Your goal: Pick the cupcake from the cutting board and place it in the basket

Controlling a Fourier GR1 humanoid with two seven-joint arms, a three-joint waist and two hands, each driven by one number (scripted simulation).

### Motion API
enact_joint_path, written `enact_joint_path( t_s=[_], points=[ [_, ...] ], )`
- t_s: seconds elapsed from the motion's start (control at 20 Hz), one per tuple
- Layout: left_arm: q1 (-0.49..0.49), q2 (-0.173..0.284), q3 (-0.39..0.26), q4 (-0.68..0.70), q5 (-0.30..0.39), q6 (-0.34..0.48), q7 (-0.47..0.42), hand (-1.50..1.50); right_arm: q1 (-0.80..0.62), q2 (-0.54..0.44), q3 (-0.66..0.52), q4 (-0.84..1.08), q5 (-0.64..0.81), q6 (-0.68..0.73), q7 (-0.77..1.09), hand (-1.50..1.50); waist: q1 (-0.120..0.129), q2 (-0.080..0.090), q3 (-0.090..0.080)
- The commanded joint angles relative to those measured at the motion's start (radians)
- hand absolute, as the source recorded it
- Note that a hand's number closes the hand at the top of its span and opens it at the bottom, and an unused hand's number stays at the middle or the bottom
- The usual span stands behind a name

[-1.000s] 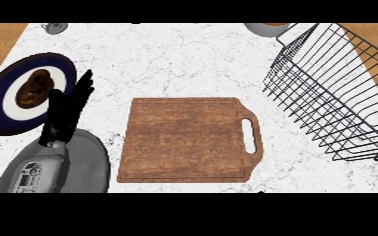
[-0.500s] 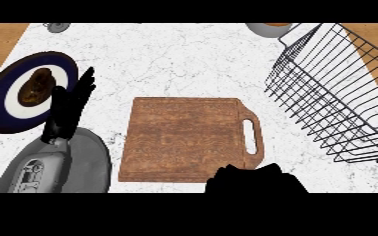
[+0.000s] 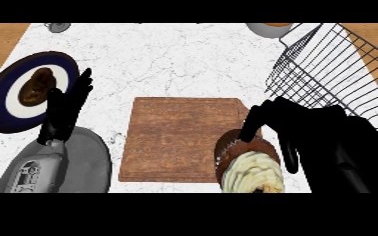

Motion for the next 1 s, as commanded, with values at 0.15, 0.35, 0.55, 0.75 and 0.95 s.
enact_joint_path(
  t_s=[0.15, 0.35, 0.55, 0.75, 0.95],
  points=[
    [0.036, -0.024, -0.027, -0.024, -0.015, 0.008, 0.000, 0.00, -0.246, -0.176, -0.350, 0.116, -0.169, 0.281, 0.016, 1.50, 0.000, -0.002, 0.001],
    [-0.019, -0.017, 0.002, -0.003, -0.002, 0.020, 0.020, 0.00, -0.262, -0.337, -0.543, 0.249, -0.281, 0.343, -0.122, 1.50, -0.007, 0.003, 0.003],
    [-0.026, -0.040, -0.022, 0.011, -0.028, 0.040, 0.032, 0.00, -0.250, -0.494, -0.660, 0.392, -0.294, 0.329, -0.296, 1.50, -0.002, 0.007, 0.003],
    [-0.030, -0.053, -0.038, 0.016, -0.041, 0.045, 0.011, 0.00, -0.235, -0.566, -0.652, 0.560, -0.240, 0.228, -0.506, 1.50, 0.011, 0.008, 0.003],
    [-0.041, 0.017, 0.029, 0.044, 0.018, -0.023, -0.017, 0.00, -0.170, -0.638, -0.692, 0.665, -0.248, 0.202, -0.692, 1.50, 0.010, 0.009, 0.003]
  ],
)
